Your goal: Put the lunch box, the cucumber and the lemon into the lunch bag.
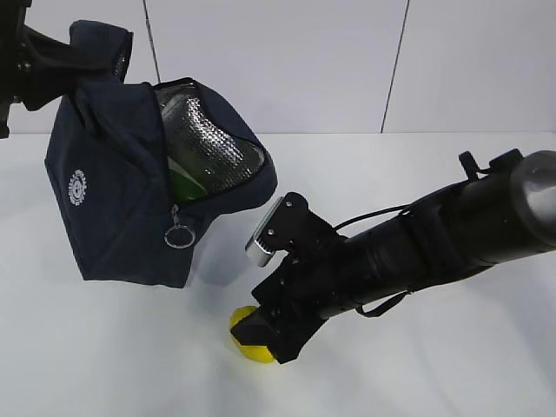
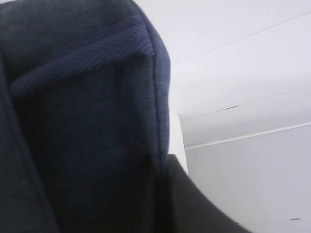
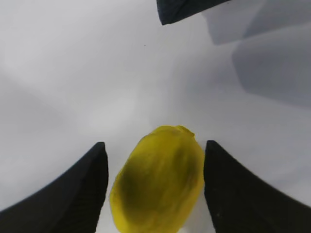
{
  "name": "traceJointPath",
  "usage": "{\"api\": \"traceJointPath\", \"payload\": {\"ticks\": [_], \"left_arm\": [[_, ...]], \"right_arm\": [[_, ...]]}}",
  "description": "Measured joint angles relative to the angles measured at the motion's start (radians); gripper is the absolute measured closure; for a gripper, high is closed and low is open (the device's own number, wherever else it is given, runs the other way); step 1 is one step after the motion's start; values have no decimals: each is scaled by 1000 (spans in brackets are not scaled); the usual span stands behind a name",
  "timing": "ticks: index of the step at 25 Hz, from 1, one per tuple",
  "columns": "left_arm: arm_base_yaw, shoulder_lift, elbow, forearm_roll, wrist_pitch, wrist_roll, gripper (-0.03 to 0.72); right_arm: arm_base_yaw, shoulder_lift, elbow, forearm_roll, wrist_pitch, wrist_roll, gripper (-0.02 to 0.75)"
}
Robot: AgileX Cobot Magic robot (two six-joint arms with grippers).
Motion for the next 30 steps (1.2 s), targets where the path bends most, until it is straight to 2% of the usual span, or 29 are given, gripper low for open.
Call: {"api": "traceJointPath", "payload": {"ticks": [11, 30], "left_arm": [[0, 0, 0, 0, 23, 2, 695], [0, 0, 0, 143, 29, 6, 695]], "right_arm": [[0, 13, -11, -172, -31, 126, 262], [0, 13, -11, -203, -33, 144, 265]]}}
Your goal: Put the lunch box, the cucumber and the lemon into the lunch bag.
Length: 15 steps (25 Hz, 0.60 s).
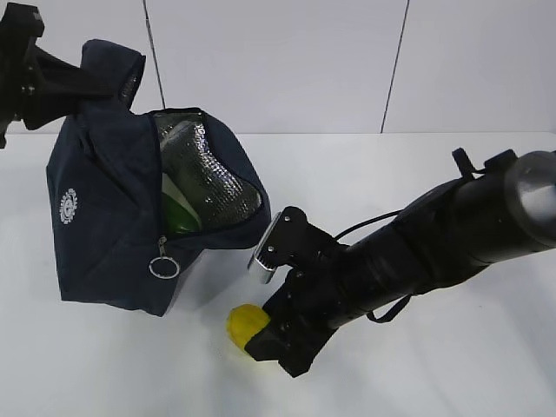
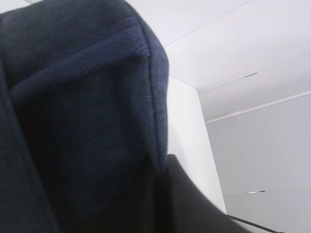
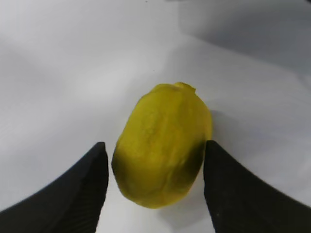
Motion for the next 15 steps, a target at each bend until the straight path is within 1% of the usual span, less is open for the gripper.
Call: {"api": "traceJointPath", "payload": {"ticks": [15], "left_arm": [[0, 0, 0, 3, 0, 0, 695]], "right_arm": [[0, 35, -4, -1, 0, 8, 274]]}}
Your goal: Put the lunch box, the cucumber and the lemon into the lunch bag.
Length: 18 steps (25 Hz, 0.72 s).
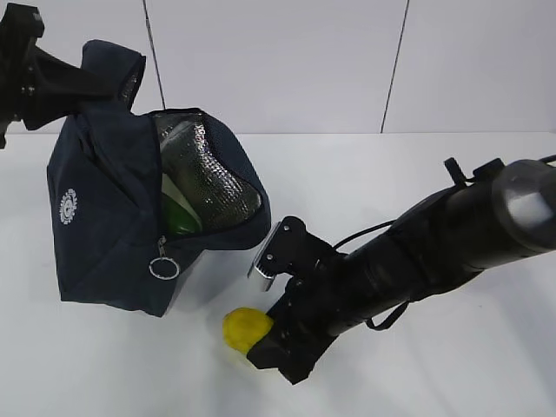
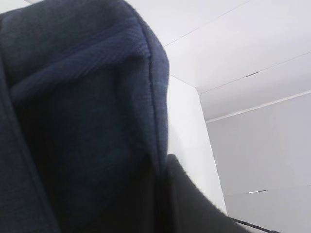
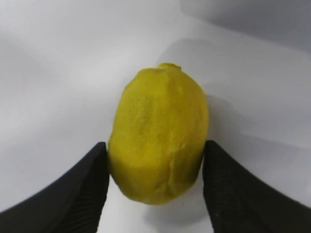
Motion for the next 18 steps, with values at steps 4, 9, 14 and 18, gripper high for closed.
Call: {"api": "traceJointPath", "payload": {"ticks": [4, 9, 14, 18], "left_arm": [[0, 0, 0, 1, 0, 0, 695], [0, 0, 0, 1, 0, 0, 695], [0, 0, 0, 2, 0, 0, 695], [0, 0, 0, 51, -2, 0, 695]], "right_arm": [[0, 0, 0, 2, 0, 2, 352], [0, 0, 0, 2, 0, 2, 380], [0, -18, 0, -20, 17, 4, 383], [0, -71, 0, -115, 19, 99, 383]]}}
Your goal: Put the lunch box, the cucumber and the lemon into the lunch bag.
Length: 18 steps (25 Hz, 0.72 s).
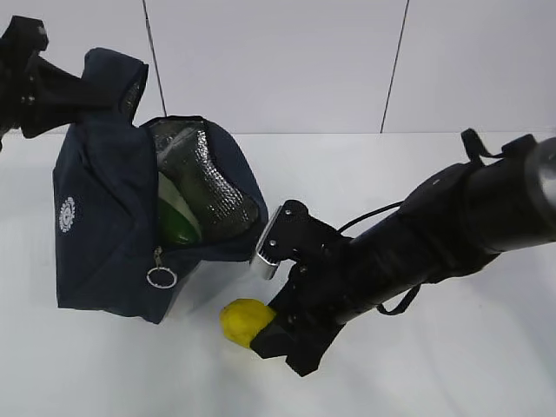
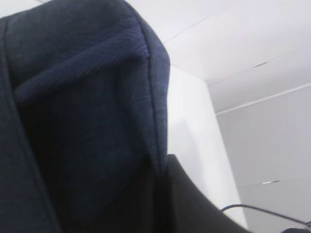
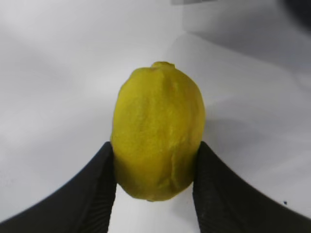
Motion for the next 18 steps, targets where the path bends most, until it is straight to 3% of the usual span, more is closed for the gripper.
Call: {"api": "traceJointPath", "payload": {"ticks": [8, 13, 18], "left_arm": [[0, 0, 0, 62, -11, 11, 695], [0, 0, 0, 84, -14, 34, 695], [0, 0, 0, 138, 45, 49, 695]], "right_arm": [[0, -120, 0, -490, 191, 424, 386], [0, -173, 0, -561, 360, 492, 386], [0, -231, -34, -575, 396, 559, 386]]}}
